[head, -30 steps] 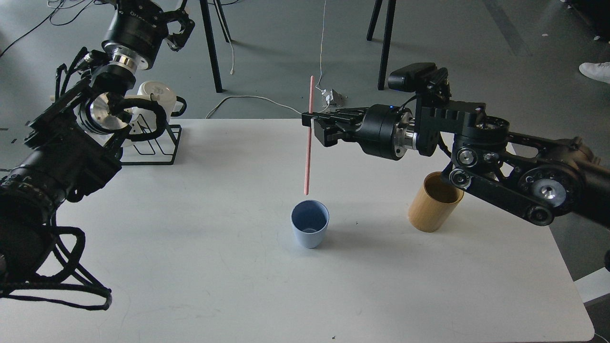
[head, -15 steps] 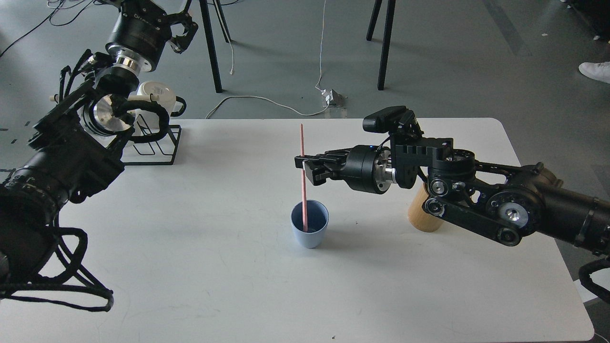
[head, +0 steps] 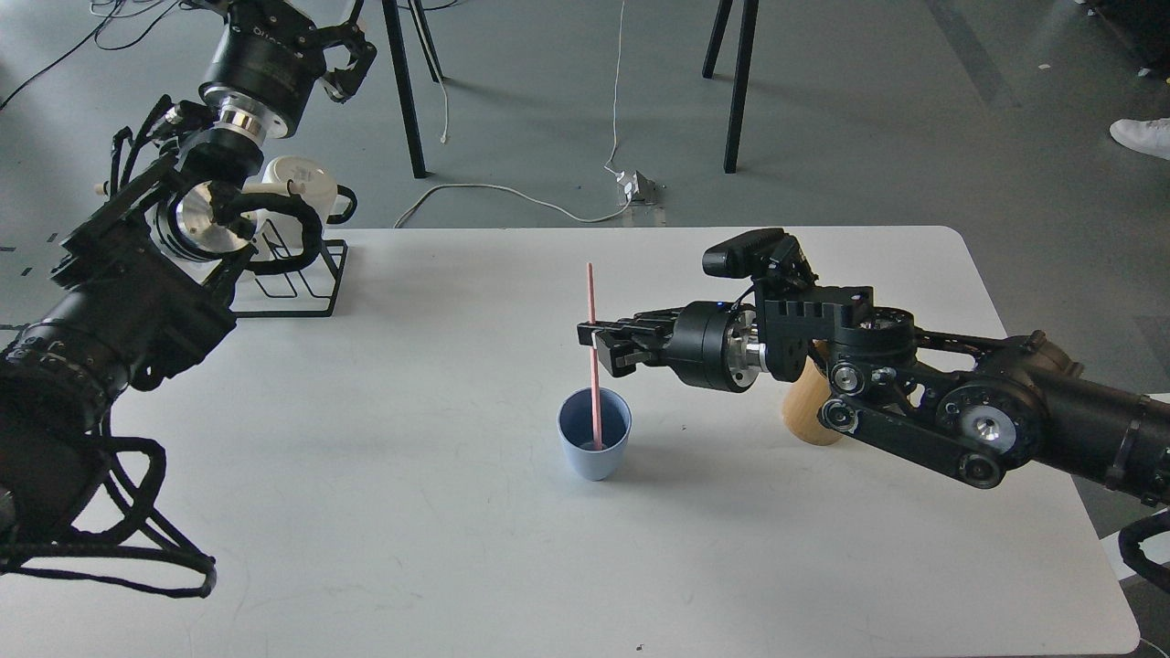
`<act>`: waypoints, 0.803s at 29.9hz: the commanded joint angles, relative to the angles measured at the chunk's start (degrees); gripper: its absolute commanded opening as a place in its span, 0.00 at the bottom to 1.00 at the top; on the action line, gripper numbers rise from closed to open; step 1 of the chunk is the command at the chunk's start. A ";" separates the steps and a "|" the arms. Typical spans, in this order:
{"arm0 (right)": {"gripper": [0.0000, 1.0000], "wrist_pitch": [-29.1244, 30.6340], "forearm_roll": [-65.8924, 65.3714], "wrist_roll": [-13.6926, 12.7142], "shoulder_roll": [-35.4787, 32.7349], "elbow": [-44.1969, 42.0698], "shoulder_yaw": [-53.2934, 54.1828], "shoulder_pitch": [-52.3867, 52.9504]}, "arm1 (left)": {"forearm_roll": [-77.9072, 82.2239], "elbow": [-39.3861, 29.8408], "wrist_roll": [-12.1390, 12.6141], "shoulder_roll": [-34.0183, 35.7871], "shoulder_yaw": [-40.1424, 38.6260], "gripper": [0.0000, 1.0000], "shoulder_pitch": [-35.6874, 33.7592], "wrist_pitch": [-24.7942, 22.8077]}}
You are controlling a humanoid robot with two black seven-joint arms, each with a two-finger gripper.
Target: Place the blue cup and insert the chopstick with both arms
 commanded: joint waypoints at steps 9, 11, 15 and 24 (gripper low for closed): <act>0.46 -0.26 0.79 0.61 -1.79 0.71 2.99 0.32 | 0.00 -0.09 0.00 0.09 -0.07 0.99 -0.19 0.00; 0.65 -0.35 1.58 0.61 -3.46 0.71 8.16 0.23 | 0.00 0.00 0.00 0.18 -0.07 0.99 -0.19 0.00; 1.00 0.18 9.82 0.61 -4.96 0.27 19.86 -0.56 | 0.00 0.00 0.00 0.27 0.19 0.99 -0.19 0.00; 1.00 1.67 42.33 4.11 -15.85 -1.93 31.48 -0.56 | 0.52 0.00 0.09 -0.08 0.72 0.99 -0.36 0.00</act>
